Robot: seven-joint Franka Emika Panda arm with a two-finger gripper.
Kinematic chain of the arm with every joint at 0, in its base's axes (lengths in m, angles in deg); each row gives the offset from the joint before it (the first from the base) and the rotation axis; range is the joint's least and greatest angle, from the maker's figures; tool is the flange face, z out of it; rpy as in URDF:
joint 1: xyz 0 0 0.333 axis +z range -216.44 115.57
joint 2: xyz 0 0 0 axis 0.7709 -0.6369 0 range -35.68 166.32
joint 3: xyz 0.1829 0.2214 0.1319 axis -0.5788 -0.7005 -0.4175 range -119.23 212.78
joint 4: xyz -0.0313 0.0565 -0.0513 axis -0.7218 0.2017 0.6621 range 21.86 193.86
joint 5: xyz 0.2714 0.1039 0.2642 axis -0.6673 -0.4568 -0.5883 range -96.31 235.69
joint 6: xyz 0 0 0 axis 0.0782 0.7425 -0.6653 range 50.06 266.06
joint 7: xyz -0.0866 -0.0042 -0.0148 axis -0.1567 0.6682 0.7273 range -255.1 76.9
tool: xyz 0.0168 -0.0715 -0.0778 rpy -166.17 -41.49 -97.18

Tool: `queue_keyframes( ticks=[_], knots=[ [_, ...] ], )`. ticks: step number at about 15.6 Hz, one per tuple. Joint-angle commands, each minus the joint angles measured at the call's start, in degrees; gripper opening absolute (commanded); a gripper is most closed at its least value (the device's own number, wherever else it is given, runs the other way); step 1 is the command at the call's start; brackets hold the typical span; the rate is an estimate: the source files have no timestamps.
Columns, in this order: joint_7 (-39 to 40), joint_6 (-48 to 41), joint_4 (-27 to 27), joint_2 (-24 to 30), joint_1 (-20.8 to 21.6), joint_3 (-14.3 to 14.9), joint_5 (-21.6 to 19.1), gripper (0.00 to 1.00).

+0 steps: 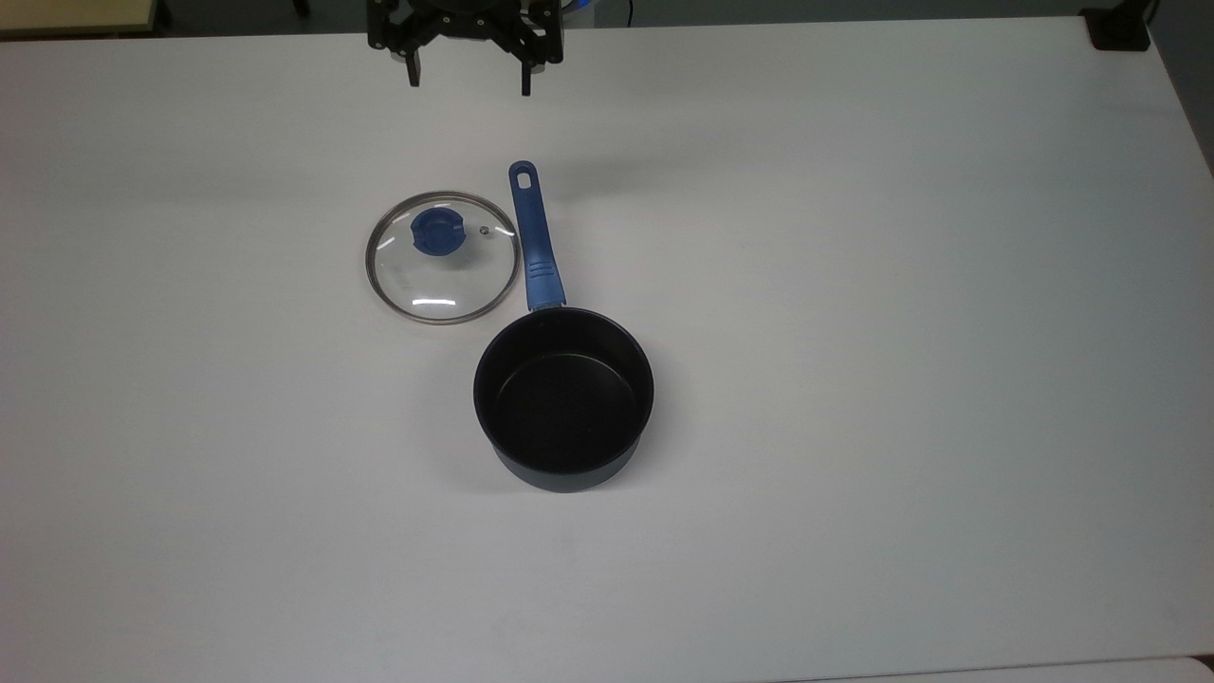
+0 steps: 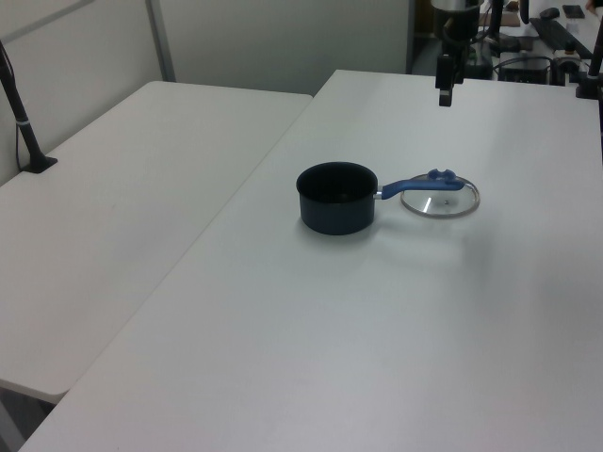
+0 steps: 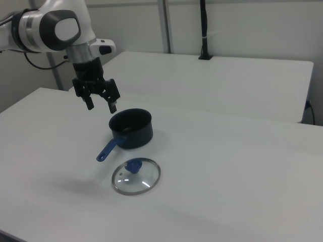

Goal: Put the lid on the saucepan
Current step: 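Move the gripper toward the glass lid's blue knob, then lower the gripper onto the blue knob and close on it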

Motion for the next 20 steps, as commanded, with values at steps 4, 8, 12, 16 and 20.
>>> queue_keyframes(
  ticks=[4, 8, 12, 16, 20],
  knots=[
    [11.09, 2.45, 2.14, 0.16, -4.58, 0.31, -1.49, 1.00],
    [21.77, 7.03, 7.05, -0.10, -7.48, 0.31, -1.40, 1.00],
    [28.24, 14.05, 12.77, -2.20, -9.24, 0.31, -1.40, 1.00],
    [28.77, 19.67, 15.14, -6.69, -8.98, 0.31, -0.96, 1.00],
    [28.42, 25.05, 17.53, -9.24, -8.45, 0.22, -1.05, 1.00]
  ],
)
